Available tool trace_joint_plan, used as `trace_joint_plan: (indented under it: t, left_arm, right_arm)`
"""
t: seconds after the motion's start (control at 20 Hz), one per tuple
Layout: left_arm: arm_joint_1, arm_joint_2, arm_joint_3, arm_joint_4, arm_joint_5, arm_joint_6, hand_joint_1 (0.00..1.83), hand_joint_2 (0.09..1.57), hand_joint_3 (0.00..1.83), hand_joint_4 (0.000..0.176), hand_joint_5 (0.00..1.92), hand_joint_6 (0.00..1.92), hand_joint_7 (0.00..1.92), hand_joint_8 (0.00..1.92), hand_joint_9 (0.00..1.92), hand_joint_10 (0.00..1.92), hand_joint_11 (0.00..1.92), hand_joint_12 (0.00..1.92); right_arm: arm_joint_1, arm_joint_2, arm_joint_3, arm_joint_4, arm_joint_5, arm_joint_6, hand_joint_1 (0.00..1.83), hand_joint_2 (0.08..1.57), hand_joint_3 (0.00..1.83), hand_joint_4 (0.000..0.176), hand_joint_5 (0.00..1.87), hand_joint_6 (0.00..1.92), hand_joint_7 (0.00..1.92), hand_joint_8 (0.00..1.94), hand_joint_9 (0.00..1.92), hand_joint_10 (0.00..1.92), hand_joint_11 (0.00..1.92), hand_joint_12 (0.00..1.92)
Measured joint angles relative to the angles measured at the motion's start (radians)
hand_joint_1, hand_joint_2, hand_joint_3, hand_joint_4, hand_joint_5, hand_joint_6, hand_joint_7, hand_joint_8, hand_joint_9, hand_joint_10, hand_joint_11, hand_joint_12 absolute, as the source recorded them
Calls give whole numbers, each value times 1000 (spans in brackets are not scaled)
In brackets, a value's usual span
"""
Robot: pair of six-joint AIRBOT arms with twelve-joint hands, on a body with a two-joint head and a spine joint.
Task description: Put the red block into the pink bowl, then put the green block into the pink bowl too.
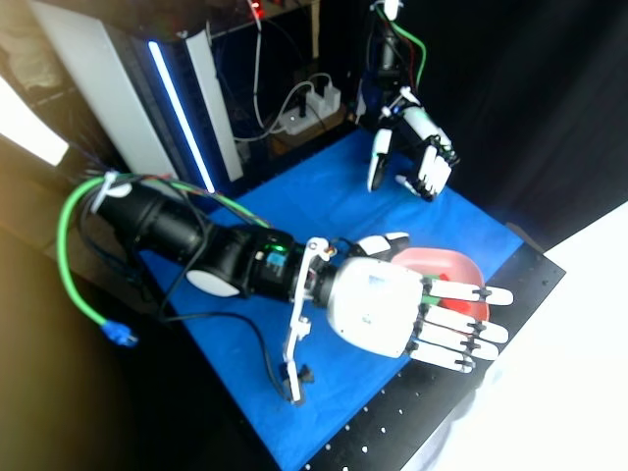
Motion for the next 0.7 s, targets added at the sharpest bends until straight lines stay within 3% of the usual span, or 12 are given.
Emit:
trace_joint_plan:
  t: [0.05, 0.1, 0.15, 0.25, 0.3, 0.35, 0.4, 0.5, 0.55, 0.6, 0.65, 0.7]
  left_arm:
    - [0, 0, 0, -5, 2, 0, 1015, 905, 0, 176, 804, 1921, 953, 1921, 1005, 1921, 1101, 1921]
    - [0, 0, 0, -8, 5, 0, 1029, 901, 0, 176, 806, 1921, 952, 1921, 1004, 1921, 1084, 1921]
    - [0, 0, 0, -13, 11, 0, 997, 907, 0, 176, 790, 1921, 952, 1921, 1011, 1921, 1080, 1921]
    - [0, 0, 3, -22, 16, 0, 1040, 916, 2, 175, 782, 1921, 922, 1921, 982, 1921, 1046, 1921]
    - [0, 1, 4, -31, 14, 0, 989, 915, 1, 176, 714, 1921, 837, 1921, 841, 1921, 921, 1921]
    - [0, 2, 10, -38, 15, 1, 952, 909, 0, 176, 695, 1921, 810, 1921, 805, 1921, 887, 1921]
    - [0, 3, 10, -47, 15, 2, 900, 904, 0, 176, 707, 1921, 834, 1921, 833, 1921, 917, 1921]
    - [0, 13, 10, -62, 14, 2, 923, 896, 0, 176, 744, 1921, 859, 1921, 865, 1921, 939, 1921]
    - [0, 18, 10, -68, 14, 2, 923, 896, 0, 176, 744, 1921, 859, 1921, 865, 1921, 939, 1921]
    - [0, 25, 10, -69, 14, 4, 881, 932, 5, 113, 634, 1880, 724, 1921, 738, 1921, 804, 1921]
    - [0, 33, 10, -79, 9, 4, 853, 940, 3, 43, 599, 1712, 670, 1921, 713, 1921, 782, 1921]
    - [0, 43, 7, -77, 10, 6, 810, 955, 2, 0, 563, 1430, 582, 1869, 660, 1921, 721, 1921]
  right_arm:
    - [0, 0, -2, -21, 0, 31, 555, 705, 2, 176, 0, 0, 31, 1, 82, 16, 0, 590]
    - [0, 0, -8, -24, 0, 41, 525, 700, 0, 176, 0, 0, 66, 6, 133, 22, 0, 708]
    - [0, 2, -19, -29, 0, 42, 488, 685, 0, 176, 0, 0, 102, 3, 203, 24, 0, 1008]
    - [0, 10, -39, -40, 0, 43, 512, 670, 0, 176, 0, 0, 120, 3, 209, 14, 0, 903]
    - [0, 23, -58, -45, 1, 43, 500, 650, 0, 176, 0, 0, 123, 0, 222, 12, 0, 995]
    - [0, 36, -77, -51, 5, 43, 483, 643, 0, 176, 0, 0, 63, 4, 123, 14, 0, 731]
    - [0, 47, -91, -51, 11, 43, 451, 676, 6, 150, 0, 0, 21, 9, 78, 6, 0, 478]
    - [0, 81, -130, -55, 36, 43, 453, 671, 1, 166, 0, 0, 0, 0, 8, 0, 0, 202]
    - [0, 99, -150, -55, 50, 43, 453, 671, 1, 166, 0, 0, 0, 0, 8, 0, 0, 202]
    - [0, 126, -178, -58, 75, 43, 579, 775, 0, 158, 0, 0, 0, 0, 24, 0, 0, 172]
    - [0, 162, -219, -61, 101, 43, 596, 789, 0, 169, 0, 0, 8, 1, 36, 2, 0, 154]
    - [0, 182, -241, -64, 118, 43, 520, 756, 0, 162, 0, 0, 52, 10, 103, 4, 0, 239]
